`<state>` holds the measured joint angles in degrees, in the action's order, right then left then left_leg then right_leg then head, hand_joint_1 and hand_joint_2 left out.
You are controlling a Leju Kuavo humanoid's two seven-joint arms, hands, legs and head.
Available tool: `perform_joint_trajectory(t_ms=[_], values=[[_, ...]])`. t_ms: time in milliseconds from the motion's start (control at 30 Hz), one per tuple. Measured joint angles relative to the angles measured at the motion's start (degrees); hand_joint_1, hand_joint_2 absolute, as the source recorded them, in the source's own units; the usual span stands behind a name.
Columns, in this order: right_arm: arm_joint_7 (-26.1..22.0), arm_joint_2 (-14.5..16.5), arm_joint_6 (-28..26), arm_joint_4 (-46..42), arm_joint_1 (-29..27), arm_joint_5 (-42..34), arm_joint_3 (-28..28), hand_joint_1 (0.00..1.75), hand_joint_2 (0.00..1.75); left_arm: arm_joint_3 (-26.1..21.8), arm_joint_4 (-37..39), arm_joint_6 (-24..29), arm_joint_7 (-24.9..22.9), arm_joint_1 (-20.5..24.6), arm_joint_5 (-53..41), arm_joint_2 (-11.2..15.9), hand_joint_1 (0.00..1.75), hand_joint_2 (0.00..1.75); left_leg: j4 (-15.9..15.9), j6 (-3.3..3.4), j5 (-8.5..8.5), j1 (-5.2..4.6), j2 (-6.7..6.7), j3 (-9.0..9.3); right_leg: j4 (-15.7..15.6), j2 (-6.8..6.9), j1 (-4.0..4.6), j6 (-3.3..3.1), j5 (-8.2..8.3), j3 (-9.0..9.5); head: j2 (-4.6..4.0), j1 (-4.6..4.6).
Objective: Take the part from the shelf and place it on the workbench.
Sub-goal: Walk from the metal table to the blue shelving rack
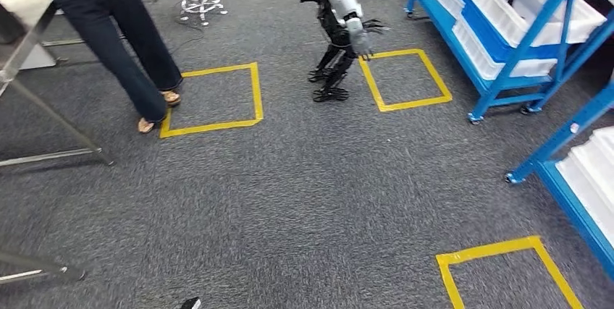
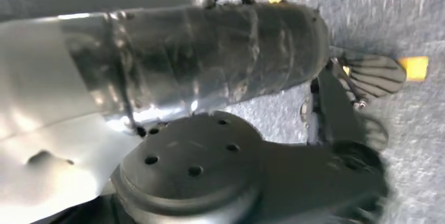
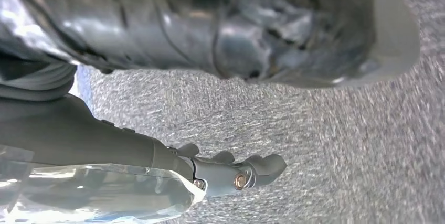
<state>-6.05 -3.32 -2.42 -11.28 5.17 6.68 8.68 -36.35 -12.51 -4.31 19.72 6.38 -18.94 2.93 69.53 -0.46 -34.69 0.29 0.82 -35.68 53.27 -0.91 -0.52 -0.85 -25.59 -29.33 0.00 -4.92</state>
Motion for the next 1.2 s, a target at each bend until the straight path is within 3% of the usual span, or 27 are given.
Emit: perform_joint_trajectory(t_ms=[33, 67, 133, 200, 267, 333, 400, 467, 533, 567, 633, 700, 767, 833, 900, 967, 1033, 1067, 1100, 1133, 1200], values=[[0.03, 0.01, 0.01, 0.01, 0.03, 0.06, 0.03, 0.0, 0.0, 0.0, 0.01, -0.02, 0.01, -0.16, -0.02, 0.03, 0.0, 0.0, 2.17, 0.2, -0.21, -0.05, -0.27, -1.39, 0.01, -0.93, 0.19, -0.09, -0.07, 0.09, 0.0, -0.01], [0.08, 0.02, 0.01, 0.01, -0.01, 0.12, 0.04, 0.0, 0.0, 0.0, 0.01, -0.02, 0.01, -0.27, -0.07, 0.05, 0.0, 0.0, 2.01, 0.51, 0.88, -0.13, -0.54, -1.77, 0.01, -1.86, 0.37, -0.14, -0.14, 0.25, 0.0, -0.02], [0.16, 0.12, 0.01, 0.02, -0.1, 0.21, 0.06, 0.0, 0.0, -0.01, 0.01, -0.02, 0.01, -0.28, -0.15, 0.12, 0.0, 0.0, -4.69, 1.35, 5.87, -0.4, -1.86, 0.53, 0.01, -3.64, 0.56, -0.16, -0.32, 0.7, 0.0, -0.01], [0.17, 0.34, 0.01, 0.02, -0.01, 0.28, 0.07, 0.0, 0.0, -0.05, 0.01, -0.01, -0.02, -0.19, -0.19, 0.3, 0.0, 0.0, -12.22, 2.08, 9.33, -0.53, -4.4, 3.64, 0.06, -5.23, 0.55, 0.07, -0.54, 0.86, 0.0, 0.03], [0.19, 0.47, 0.01, 0.04, -0.01, 0.31, 0.1, 0.0, 0.0, -0.14, 0.01, 0.02, -0.07, -0.08, -0.21, 0.45, 0.0, 0.0, -14.83, 2.37, 9.66, -0.62, -5.34, 4.79, 0.0, -6.64, 0.31, 0.57, -0.61, 0.6, 0.0, -0.04], [0.21, 0.49, 0.01, 0.08, -0.26, 0.31, 0.12, 0.0, 0.0, -0.19, 0.01, 0.06, -0.03, 0.11, -0.24, 0.4, 0.0, 0.0, -15.52, 2.55, 9.77, -0.57, -4.01, 5.17, -0.07, -7.32, 0.19, 1.16, -0.73, 0.43, 0.0, -0.13], [0.29, 0.47, 0.01, 0.12, -0.31, 0.27, 0.13, 0.0, 0.0, -0.23, 0.01, 0.11, 0.03, 0.25, -0.28, 0.23, 0.0, 0.0, -16.37, 2.84, 9.97, -0.39, -2.5, 5.64, 2.67, -4.59, 0.45, 1.69, -2.61, -0.9, 0.0, 0.03], [0.34, 0.39, 0.01, 0.13, -0.02, 0.21, 0.15, 0.0, 0.0, -0.31, 0.0, 0.28, 0.02, 0.17, -0.32, -0.03, 0.0, 0.0, -16.63, 3.1, 9.88, -0.39, -0.9, 5.83, 10.25, -0.92, 0.59, 2.17, -6.35, -4.81, 0.0, 0.18], [0.38, 0.39, 0.01, 0.15, 0.07, 0.17, 0.18, 0.0, 0.0, -0.37, -0.01, 0.49, -0.04, 0.03, -0.36, -0.37, 0.0, 0.0, -16.52, 3.22, 9.56, -0.41, 0.7, 5.9, 17.03, 0.22, 0.4, 2.64, -8.38, -8.61, 0.0, 0.19], [0.41, 0.4, 0.01, 0.16, -0.04, 0.16, 0.18, 0.0, 0.0, -0.39, -0.02, 0.55, -0.06, 0.01, -0.37, -0.5, 0.0, 0.0, -16.43, 3.19, 9.38, -0.39, 1.41, 5.96, 17.58, 0.47, 0.26, 2.84, -7.8, -9.15, 0.0, 0.2], [0.47, 0.34, 0.01, 0.17, -0.22, 0.16, 0.2, 0.0, 0.0, -0.39, -0.02, 0.54, -0.1, 0.04, -0.38, -0.65, 0.0, 0.0, -16.11, 2.96, 8.91, -0.31, 2.69, 6.22, 11.87, 1.41, 0.05, 3.01, -3.97, -6.65, 0.0, 0.23], [0.49, 0.21, 0.01, 0.17, -0.02, 0.16, 0.21, 0.0, 0.0, -0.39, -0.02, 0.55, -0.16, 0.07, -0.38, -0.71, 0.0, 0.0, -15.7, 2.43, 8.27, -0.47, 3.89, 6.62, 3.75, 3.94, 0.18, 2.62, -0.57, -2.64, 0.0, 0.27], [0.52, 0.09, 0.01, 0.17, 0.23, 0.16, 0.23, 0.0, 0.0, -0.39, -0.02, 0.58, -0.23, 0.18, -0.38, -0.74, 0.0, 0.0, -15.46, 1.82, 7.76, -0.67, 5.02, 6.97, 0.56, 4.9, 0.42, 1.88, 0.28, -1.15, 0.0, 0.22], [0.55, 0.02, 0.01, 0.19, 0.16, 0.17, 0.26, 0.0, 0.0, -0.39, -0.02, 0.62, -0.23, 0.38, -0.38, -0.78, 0.0, 0.0, -15.45, 1.19, 7.42, -0.59, 5.71, 7.35, 0.35, 3.4, 0.37, 1.17, 0.46, -1.16, 0.0, 0.14], [0.58, -0.03, 0.0, 0.19, 0.02, 0.16, 0.28, 0.0, 0.0, -0.4, -0.02, 0.62, -0.23, 0.54, -0.38, -0.78, 0.0, 0.0, -13.54, 0.5, 5.74, -0.37, 3.47, 6.9, -0.16, 2.24, 0.08, 0.53, 0.82, -0.85, 0.0, -0.02], [0.61, -0.02, -0.01, 0.19, 0.15, 0.16, 0.28, 0.0, 0.0, -0.41, -0.02, 0.6, -0.29, 0.45, -0.38, -0.69, 0.0, 0.0, -6.82, 0.08, 1.93, -0.1, 0.37, 4.0, -0.42, 0.95, -0.08, 0.18, 1.07, -0.72, 0.0, -0.2], [0.61, -0.01, 0.0, 0.2, 0.3, 0.17, 0.28, 0.0, 0.0, -0.42, -0.01, 0.57, -0.33, 0.1, -0.38, -0.58, 0.0, 0.0, 0.88, -0.07, -1.05, 0.05, -0.44, 0.26, -0.32, -0.65, -0.05, 0.11, 1.09, -0.79, 0.0, -0.22], [0.61, 0.0, 0.0, 0.2, 0.29, 0.17, 0.28, 0.0, 0.0, -0.43, 0.0, 0.56, -0.33, -0.06, -0.38, -0.56, 0.0, 0.0, 2.52, -0.1, -1.05, 0.09, -0.51, -0.71, -0.22, -1.48, -0.05, 0.11, 1.07, -0.81, 0.0, -0.22], [0.61, 0.02, 0.0, 0.2, 0.25, 0.17, 0.28, 0.0, 0.0, -0.44, 0.01, 0.57, -0.33, -0.17, -0.38, -0.55, 0.0, 0.0, 1.85, -0.09, 0.17, 0.14, -0.64, -0.64, -0.11, -2.34, -0.06, 0.15, 1.03, -0.8, 0.0, -0.22], [0.61, 0.03, 0.0, 0.2, 0.22, 0.19, 0.28, 0.0, 0.0, -0.46, 0.01, 0.58, -0.33, -0.19, -0.38, -0.55, 0.0, 0.0, -1.12, -0.02, 2.4, 0.22, -1.13, 0.51, 0.02, -3.21, -0.09, 0.22, 0.97, -0.78, 0.0, -0.22], [0.61, 0.07, -0.01, 0.2, 0.27, 0.25, 0.3, 0.0, 0.0, -0.55, 0.01, 0.61, -0.33, -0.1, -0.38, -0.55, 0.0, 0.0, -9.54, 0.25, 6.71, 0.58, -4.11, 4.03, 0.43, -4.78, -0.08, 0.62, 0.79, -0.92, 0.0, -0.21]])
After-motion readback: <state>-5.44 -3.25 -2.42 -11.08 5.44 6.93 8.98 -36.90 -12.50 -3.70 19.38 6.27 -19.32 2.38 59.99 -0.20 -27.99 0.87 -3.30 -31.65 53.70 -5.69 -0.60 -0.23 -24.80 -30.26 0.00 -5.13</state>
